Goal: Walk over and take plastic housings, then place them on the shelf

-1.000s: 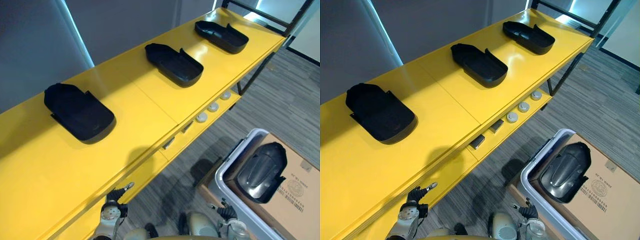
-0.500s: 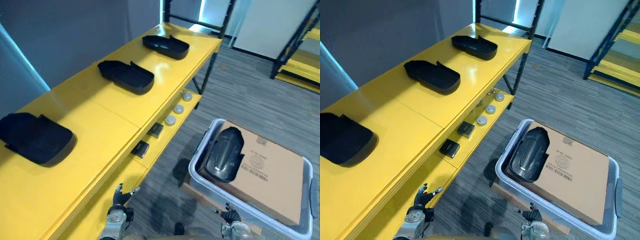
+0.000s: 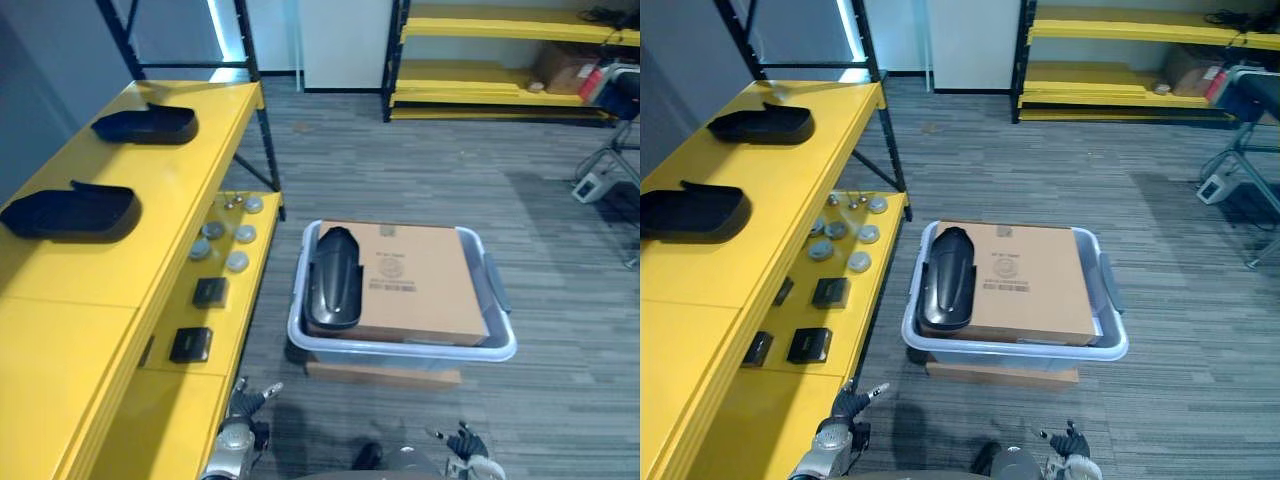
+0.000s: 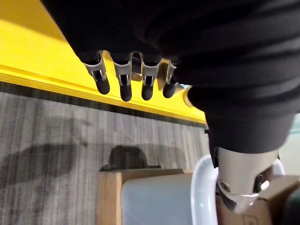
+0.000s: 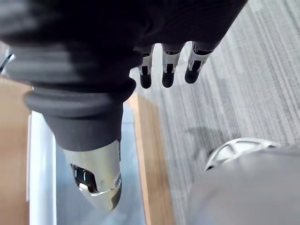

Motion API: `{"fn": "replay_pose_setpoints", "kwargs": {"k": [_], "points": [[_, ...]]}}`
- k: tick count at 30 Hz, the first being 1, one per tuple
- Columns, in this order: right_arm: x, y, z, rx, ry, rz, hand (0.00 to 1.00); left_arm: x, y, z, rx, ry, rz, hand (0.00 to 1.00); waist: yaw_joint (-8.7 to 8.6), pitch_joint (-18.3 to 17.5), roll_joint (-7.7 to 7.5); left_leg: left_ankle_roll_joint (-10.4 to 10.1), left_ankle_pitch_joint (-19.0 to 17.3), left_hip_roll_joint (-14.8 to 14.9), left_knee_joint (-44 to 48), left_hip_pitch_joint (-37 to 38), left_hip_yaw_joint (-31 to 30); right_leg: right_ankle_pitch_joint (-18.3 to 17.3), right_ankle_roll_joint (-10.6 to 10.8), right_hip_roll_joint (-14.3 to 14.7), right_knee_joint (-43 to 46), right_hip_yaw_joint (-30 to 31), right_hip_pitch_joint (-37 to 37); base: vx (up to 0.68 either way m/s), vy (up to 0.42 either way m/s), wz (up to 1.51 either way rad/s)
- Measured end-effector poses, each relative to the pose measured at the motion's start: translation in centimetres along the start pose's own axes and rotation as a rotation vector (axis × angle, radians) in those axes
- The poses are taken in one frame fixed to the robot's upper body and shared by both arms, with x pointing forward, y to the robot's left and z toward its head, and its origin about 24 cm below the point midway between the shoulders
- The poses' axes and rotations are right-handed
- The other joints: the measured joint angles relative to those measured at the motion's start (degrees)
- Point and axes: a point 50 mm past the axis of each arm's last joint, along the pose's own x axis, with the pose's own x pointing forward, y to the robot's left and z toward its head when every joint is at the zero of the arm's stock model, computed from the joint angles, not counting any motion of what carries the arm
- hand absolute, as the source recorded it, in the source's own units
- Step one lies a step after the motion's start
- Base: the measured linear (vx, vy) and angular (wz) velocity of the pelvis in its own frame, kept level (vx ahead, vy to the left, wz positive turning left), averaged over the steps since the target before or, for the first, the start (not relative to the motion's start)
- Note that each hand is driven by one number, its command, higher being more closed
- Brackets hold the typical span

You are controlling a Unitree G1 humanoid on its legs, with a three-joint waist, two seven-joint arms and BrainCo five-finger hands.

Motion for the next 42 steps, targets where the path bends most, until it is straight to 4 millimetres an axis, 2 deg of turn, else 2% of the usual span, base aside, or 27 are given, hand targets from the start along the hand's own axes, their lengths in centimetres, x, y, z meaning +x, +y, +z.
{"fn": "replay_pose_setpoints", "kwargs": {"k": [2, 4, 6, 7, 8, 10, 12, 15, 21, 24, 27, 30, 32, 33, 34, 35, 36, 37, 38, 39, 42], "points": [[0.1, -0.5, 0.3, 0.015, -0.007, -0.016, 0.0, -0.5, -0.3, -1.1, 0.006, 0.026, -0.013, 0.0, 0.21, 0.4, 0.73, -0.7, -0.3, -5.4, -5.0, -3.2, -8.0, -0.1, 0.2, -0.2, 0.0, 2.9, 0.9, 0.07, -0.008, -0.71], [0.2, -0.6, 0.4, 0.027, -0.008, -0.031, 0.0, -0.6, -0.3, -1.3, -0.01, 0.034, -0.01, 0.0, 0.46, 0.4, 1.2, -1.3, 0.4, -8.2, -10.7, -4.6, -13.1, -0.3, 0.7, -0.2, 0.5, 4.2, 1.2, 0.1, 0.072, -0.5], [0.1, -0.5, 0.2, 0.034, -0.002, -0.033, 0.0, -0.6, -0.3, -1.4, -0.02, 0.041, -0.008, 0.0, 0.82, 0.4, 1.54, -0.3, 4.0, -8.6, -14.8, -4.7, -14.4, -0.9, 1.3, 0.1, 1.2, 5.3, 2.2, 0.14, 0.11, -0.34], [0.0, -0.3, 0.0, 0.048, 0.002, -0.031, 0.0, -0.7, -0.1, -1.6, -0.019, 0.046, -0.005, 0.0, 1.15, 0.3, 0.78, 0.8, 5.4, -9.6, -16.1, -3.2, -14.2, -1.6, 2.4, -0.6, 1.7, 6.2, 3.0, 0.13, 0.1, -0.16], [0.0, -0.2, 0.0, 0.054, 0.003, -0.031, 0.0, -0.7, -0.1, -1.6, -0.019, 0.046, -0.004, 0.0, 1.13, 0.2, 0.58, 0.8, 5.4, -9.9, -16.6, -3.0, -14.2, -1.7, 2.5, -0.8, 1.8, 6.2, 3.1, 0.16, 0.137, 0.0], [-0.1, -0.2, -0.3, 0.078, 0.008, -0.036, 0.0, -0.5, 0.2, -1.4, -0.021, 0.038, 0.003, 0.0, 1.13, -0.6, -0.54, 2.2, 6.4, -12.5, -20.2, -1.9, -14.7, -2.3, 3.7, -3.0, 2.2, 5.6, 3.4, 0.16, 0.142, 0.28], [-0.2, -0.1, -0.4, 0.088, 0.012, -0.036, 0.0, -0.4, 0.7, -1.3, -0.017, 0.036, 0.014, 0.0, 1.15, -0.8, -1.4, 3.2, 7.1, -14.1, -21.8, -1.3, -15.7, -2.1, 4.3, -3.9, 1.8, 4.6, 3.6, 0.2, 0.13, 0.38], [-0.1, -0.5, -0.2, 0.122, 0.007, -0.053, 0.0, -0.5, 2.1, -2.1, -0.03, 0.06, 0.057, 0.0, 1.56, -1.0, -1.96, 3.9, 8.5, -16.1, -25.6, 1.0, -17.1, -1.2, 5.4, -4.7, -1.2, 3.9, 6.1, 0.18, 0.109, 0.31], [0.2, -0.7, 0.9, 0.179, -0.028, -0.072, 0.0, -0.7, 4.0, -3.3, -0.065, 0.096, 0.123, 0.0, 1.81, -1.2, -2.67, 4.1, 10.8, -17.1, -30.1, 2.8, -17.7, 1.2, 5.5, -4.5, -4.9, 3.7, 8.1, 0.09, 0.046, 0.17], [0.2, -1.6, 0.7, 0.25, -0.025, -0.115, 0.0, -1.1, 4.7, -4.2, -0.09, 0.124, 0.164, 0.0, 1.77, -1.0, -3.51, 4.0, 11.6, -17.4, -32.0, 4.2, -18.0, 1.9, 5.6, -4.3, -6.5, 3.7, 9.4, 0.02, 0.0, 0.04], [0.2, -2.8, 1.3, 0.306, -0.055, -0.161, 0.0, -1.4, 5.1, -4.9, -0.116, 0.144, 0.182, 0.0, 1.77, -0.9, -3.71, 4.0, 11.8, -17.5, -33.5, 4.9, -18.0, 2.1, 5.8, -4.2, -6.7, 4.2, 9.5, 0.0, 0.0, 0.0], [0.0, -4.3, 3.8, 0.352, -0.168, -0.211, 0.0, -1.6, 5.3, -4.8, -0.132, 0.132, 0.192, 0.0, 1.59, -1.0, -3.84, 4.2, 13.1, -17.9, -35.5, 5.0, -18.0, 3.2, 6.3, -4.1, -8.0, 5.0, 9.3, -0.07, 0.027, -0.07], [-0.6, -5.9, 7.4, 0.349, -0.323, -0.252, 0.0, -1.5, 5.3, -4.5, -0.135, 0.118, 0.193, 0.0, 1.42, -1.0, -3.79, 4.7, 13.8, -18.2, -37.3, 5.0, -18.2, 3.7, 6.4, -4.1, -8.7, 5.3, 8.7, -0.1, 0.033, -0.03], [-1.0, -6.3, 8.6, 0.347, -0.373, -0.259, 0.0, -1.5, 5.3, -4.4, -0.135, 0.113, 0.194, 0.0, 1.37, -1.0, -3.84, 4.8, 14.0, -18.3, -37.7, 5.0, -18.3, 3.7, 6.4, -4.2, -8.8, 5.4, 8.5, -0.1, 0.042, -0.04], [-1.8, -6.8, 10.9, 0.345, -0.479, -0.269, 0.0, -1.5, 5.4, -4.3, -0.136, 0.107, 0.194, 0.0, 1.34, -1.1, -4.02, 4.6, 14.6, -18.5, -38.4, 5.0, -18.3, 3.8, 6.7, -4.3, -8.7, 5.5, 8.0, -0.09, 0.035, -0.02], [-2.4, -7.0, 12.0, 0.346, -0.533, -0.276, 0.0, -1.5, 5.4, -4.2, -0.137, 0.104, 0.194, 0.0, 1.34, -1.2, -4.15, 4.6, 14.8, -18.6, -38.8, 5.0, -18.3, 3.8, 6.7, -4.4, -8.7, 5.8, 7.7, -0.1, 0.038, -0.03], [-3.4, -7.3, 14.1, 0.34, -0.633, -0.279, 0.0, -1.5, 5.4, -4.2, -0.137, 0.102, 0.195, 0.0, 1.34, -1.2, -4.38, 4.8, 15.4, -18.7, -39.4, 5.0, -18.3, 3.8, 6.7, -4.4, -8.7, 6.1, 7.3, -0.09, 0.029, -0.05], [-4.4, -7.3, 15.7, 0.317, -0.714, -0.28, 0.0, -1.5, 5.3, -4.2, -0.137, 0.104, 0.193, 0.0, 1.38, -1.3, -4.51, 4.9, 15.9, -18.8, -39.9, 5.0, -18.4, 3.9, 6.8, -4.4, -8.7, 6.4, 6.9, -0.09, 0.023, -0.03], [-4.9, -7.2, 16.5, 0.308, -0.754, -0.276, 0.0, -1.5, 5.3, -4.3, -0.137, 0.105, 0.192, 0.0, 1.38, -1.3, -4.57, 4.8, 16.0, -18.9, -40.0, 5.0, -18.6, 4.0, 6.9, -4.4, -8.7, 6.4, 6.8, -0.11, 0.022, 0.01], [-6.3, -6.5, 18.2, 0.27, -0.849, -0.244, 0.0, -1.8, 5.2, -4.7, -0.136, 0.117, 0.191, 0.0, 1.33, -1.2, -4.54, 4.7, 16.1, -18.9, -40.6, 4.9, -18.9, 4.0, 7.0, -4.4, -8.7, 6.4, 6.7, -0.1, 0.015, 0.02], [-8.2, -4.4, 20.3, 0.211, -0.979, -0.151, 0.0, -2.2, 5.0, -5.4, -0.128, 0.133, 0.182, 0.0, 1.07, -1.3, -4.49, 4.4, 16.3, -18.9, -41.1, 4.8, -18.9, 4.0, 7.0, -4.4, -8.7, 6.5, 6.4, -0.08, 0.014, -0.01]]}}
